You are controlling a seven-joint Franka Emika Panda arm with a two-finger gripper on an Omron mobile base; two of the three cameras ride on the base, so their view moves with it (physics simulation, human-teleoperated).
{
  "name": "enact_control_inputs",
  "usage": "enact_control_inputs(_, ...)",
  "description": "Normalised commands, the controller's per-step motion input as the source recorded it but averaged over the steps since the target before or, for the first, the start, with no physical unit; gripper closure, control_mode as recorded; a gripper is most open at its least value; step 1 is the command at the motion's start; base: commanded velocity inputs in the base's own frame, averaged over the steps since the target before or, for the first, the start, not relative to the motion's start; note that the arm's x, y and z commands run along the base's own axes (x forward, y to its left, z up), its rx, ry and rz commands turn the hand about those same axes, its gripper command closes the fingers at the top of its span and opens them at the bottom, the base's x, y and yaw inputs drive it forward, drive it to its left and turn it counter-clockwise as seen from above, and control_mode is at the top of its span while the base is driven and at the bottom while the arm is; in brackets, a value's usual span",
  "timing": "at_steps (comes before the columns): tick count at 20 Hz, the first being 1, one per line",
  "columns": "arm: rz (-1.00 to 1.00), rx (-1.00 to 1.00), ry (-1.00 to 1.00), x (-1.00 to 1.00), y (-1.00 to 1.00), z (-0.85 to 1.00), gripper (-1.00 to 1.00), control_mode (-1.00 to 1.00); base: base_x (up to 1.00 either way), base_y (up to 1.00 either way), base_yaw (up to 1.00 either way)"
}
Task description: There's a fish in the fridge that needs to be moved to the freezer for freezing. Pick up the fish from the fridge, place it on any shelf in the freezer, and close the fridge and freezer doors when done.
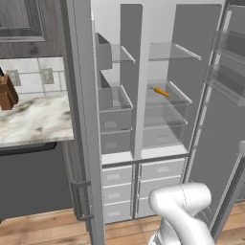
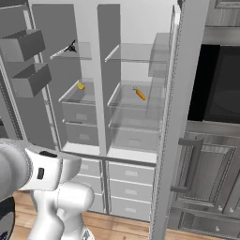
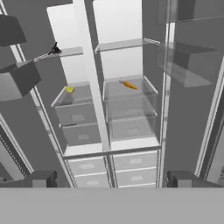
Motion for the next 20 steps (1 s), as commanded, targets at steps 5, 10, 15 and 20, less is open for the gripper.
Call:
enact_control_inputs(5,0.0,0.0,-0.06,0.0,-0.62,-0.02,-1.0,-1.0,0.0,0.0,0.0)
enact_control_inputs(10,0.0,0.0,-0.15,0.0,-0.58,-0.05,-1.0,-1.0,0.0,0.0,0.0)
enact_control_inputs(15,0.0,0.0,-0.28,0.0,-0.46,-0.03,-1.0,-1.0,0.0,0.0,0.0)
enact_control_inputs(20,0.0,0.0,-0.16,0.0,-0.44,0.0,-1.0,-1.0,0.0,0.0,0.0)
